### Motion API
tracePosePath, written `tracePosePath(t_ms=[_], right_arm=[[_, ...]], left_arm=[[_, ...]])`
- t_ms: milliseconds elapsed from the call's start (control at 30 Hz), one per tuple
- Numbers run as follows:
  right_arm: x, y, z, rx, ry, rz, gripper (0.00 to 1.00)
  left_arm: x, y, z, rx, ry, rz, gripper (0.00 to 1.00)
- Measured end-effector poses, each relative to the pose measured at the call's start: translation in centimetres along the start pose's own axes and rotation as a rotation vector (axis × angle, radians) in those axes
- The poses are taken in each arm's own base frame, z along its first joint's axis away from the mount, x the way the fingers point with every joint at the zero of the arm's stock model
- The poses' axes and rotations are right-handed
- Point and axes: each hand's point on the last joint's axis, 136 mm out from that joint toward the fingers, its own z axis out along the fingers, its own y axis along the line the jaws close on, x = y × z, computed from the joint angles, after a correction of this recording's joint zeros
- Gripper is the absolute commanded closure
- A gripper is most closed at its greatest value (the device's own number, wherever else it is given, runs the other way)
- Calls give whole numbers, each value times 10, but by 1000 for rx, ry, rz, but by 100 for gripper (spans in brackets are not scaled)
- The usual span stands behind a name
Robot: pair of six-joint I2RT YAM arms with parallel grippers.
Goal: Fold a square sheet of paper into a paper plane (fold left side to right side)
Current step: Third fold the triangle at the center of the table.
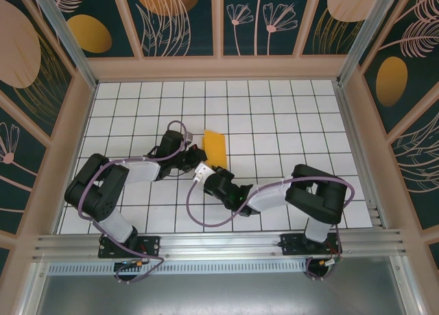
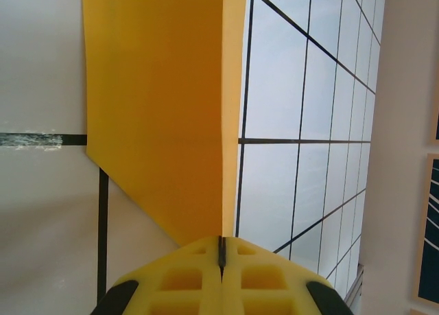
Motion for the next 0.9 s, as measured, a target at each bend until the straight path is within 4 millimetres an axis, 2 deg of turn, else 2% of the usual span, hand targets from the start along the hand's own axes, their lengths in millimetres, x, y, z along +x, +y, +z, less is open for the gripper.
tracePosePath(t_ms=[100,167,233,333,500,600,700,800,900], right_arm=[[-1,-3,-1,-6,-1,22,100],[-2,-8,-2,-15,-4,42,100],[-2,-11,-3,-27,-5,56,100],[-2,-13,-3,-49,-5,75,100],[2,-10,-1,-91,6,97,100],[3,-8,0,-111,11,110,100],[4,-6,0,-128,13,113,100],[5,-4,0,-139,16,119,100],[5,-5,1,-147,17,135,100]], left_arm=[[0,2,0,-17,4,6,83],[-2,5,0,-45,1,25,73],[-3,6,0,-63,3,33,68],[-4,8,-2,-92,5,54,48],[-11,9,-16,-152,-20,97,34],[-23,3,-29,-172,-57,120,33],[-37,-9,-34,-174,-78,150,42],[-50,-27,-31,-150,-83,192,50],[-65,-45,-18,-119,-72,227,55]])
